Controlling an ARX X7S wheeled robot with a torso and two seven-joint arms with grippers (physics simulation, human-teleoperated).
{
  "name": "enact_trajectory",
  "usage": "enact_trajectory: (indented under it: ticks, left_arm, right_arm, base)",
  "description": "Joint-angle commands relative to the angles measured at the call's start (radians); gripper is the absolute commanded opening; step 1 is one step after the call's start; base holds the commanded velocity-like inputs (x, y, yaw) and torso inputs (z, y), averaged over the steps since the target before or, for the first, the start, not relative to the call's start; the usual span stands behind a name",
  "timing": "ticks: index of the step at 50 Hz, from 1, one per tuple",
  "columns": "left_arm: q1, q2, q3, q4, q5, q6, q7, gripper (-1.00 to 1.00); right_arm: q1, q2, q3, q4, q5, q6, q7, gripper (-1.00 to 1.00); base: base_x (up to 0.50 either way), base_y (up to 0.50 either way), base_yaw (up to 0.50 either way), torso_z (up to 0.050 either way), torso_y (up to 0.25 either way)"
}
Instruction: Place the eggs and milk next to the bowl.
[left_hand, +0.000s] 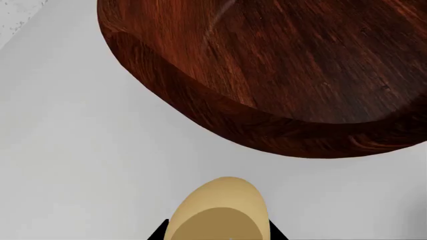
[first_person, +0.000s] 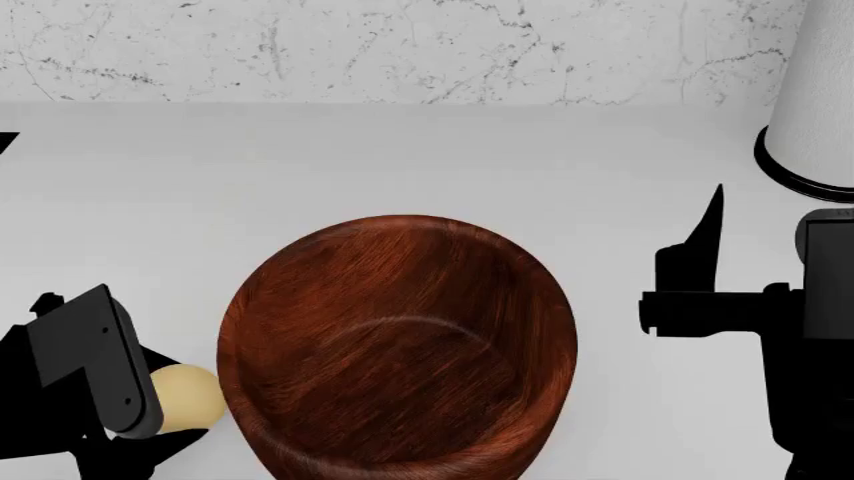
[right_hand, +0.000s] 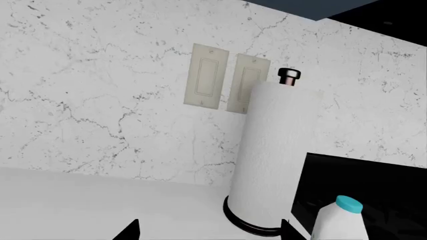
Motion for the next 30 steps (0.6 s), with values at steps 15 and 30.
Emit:
enact_trajectory:
  ticks: [15,30]
  left_arm:
    - [0.024,0.031,0.023,-0.027,0.037,0.015,-0.029,1.0]
    - [0.012,-0.008,0.0,0.028,0.015,-0.02,-0.032,1.0]
  right_arm:
    - [-0.001,0.001,-0.005,0.007,0.0,-0.009,-0.001,1.0]
    - [-0.001,0.002,-0.006,0.006,0.002,-0.011,0.001,1.0]
  base:
    - [0.0,0.0,0.0,0.0,0.0]
    - [0.0,0.0,0.0,0.0,0.0]
